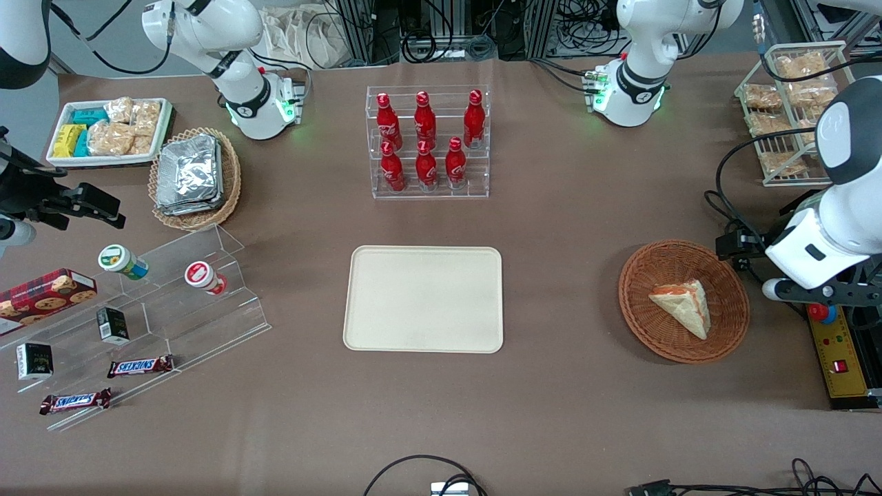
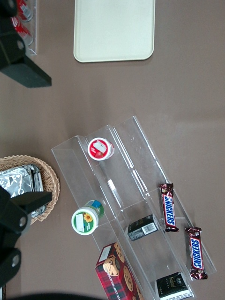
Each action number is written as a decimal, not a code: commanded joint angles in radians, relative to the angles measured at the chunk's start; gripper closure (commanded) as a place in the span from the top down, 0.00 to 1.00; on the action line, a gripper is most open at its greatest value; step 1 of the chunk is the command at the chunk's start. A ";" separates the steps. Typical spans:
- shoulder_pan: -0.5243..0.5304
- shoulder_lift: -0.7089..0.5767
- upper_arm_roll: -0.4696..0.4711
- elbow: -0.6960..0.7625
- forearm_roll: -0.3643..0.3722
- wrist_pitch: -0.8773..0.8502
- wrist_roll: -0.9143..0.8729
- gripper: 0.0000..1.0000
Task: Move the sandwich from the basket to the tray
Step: 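Move the left gripper over the wrapped sandwich in the wicker basket, then lower the open left gripper around the sandwich and close it, then lift the sandwich out of the basket with the left gripper, then carry the sandwich over the cream tray and lower it onto it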
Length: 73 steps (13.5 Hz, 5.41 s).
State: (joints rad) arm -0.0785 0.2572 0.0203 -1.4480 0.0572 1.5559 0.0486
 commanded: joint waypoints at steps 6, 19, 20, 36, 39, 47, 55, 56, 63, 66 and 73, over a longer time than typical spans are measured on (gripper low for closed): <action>-0.001 0.028 0.004 0.029 -0.004 -0.026 -0.002 1.00; 0.103 -0.016 0.015 -0.481 -0.034 0.488 -0.484 1.00; 0.103 -0.015 0.015 -0.530 -0.033 0.560 -0.508 1.00; 0.088 0.089 0.001 -0.525 -0.065 0.662 -0.816 1.00; 0.088 0.129 -0.007 -0.548 -0.065 0.729 -0.816 1.00; 0.089 0.168 -0.007 -0.535 -0.088 0.750 -0.819 0.04; 0.088 0.108 -0.054 -0.312 -0.083 0.401 -0.826 0.00; 0.088 0.109 -0.081 -0.252 -0.083 0.326 -0.831 0.00; -0.028 0.195 -0.390 -0.088 0.001 0.228 -0.831 0.00; -0.154 0.376 -0.390 0.056 0.004 0.246 -0.828 0.00; -0.244 0.559 -0.385 0.144 0.072 0.451 -0.855 0.00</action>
State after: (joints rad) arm -0.3104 0.7995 -0.3713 -1.3446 0.1089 2.0114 -0.7863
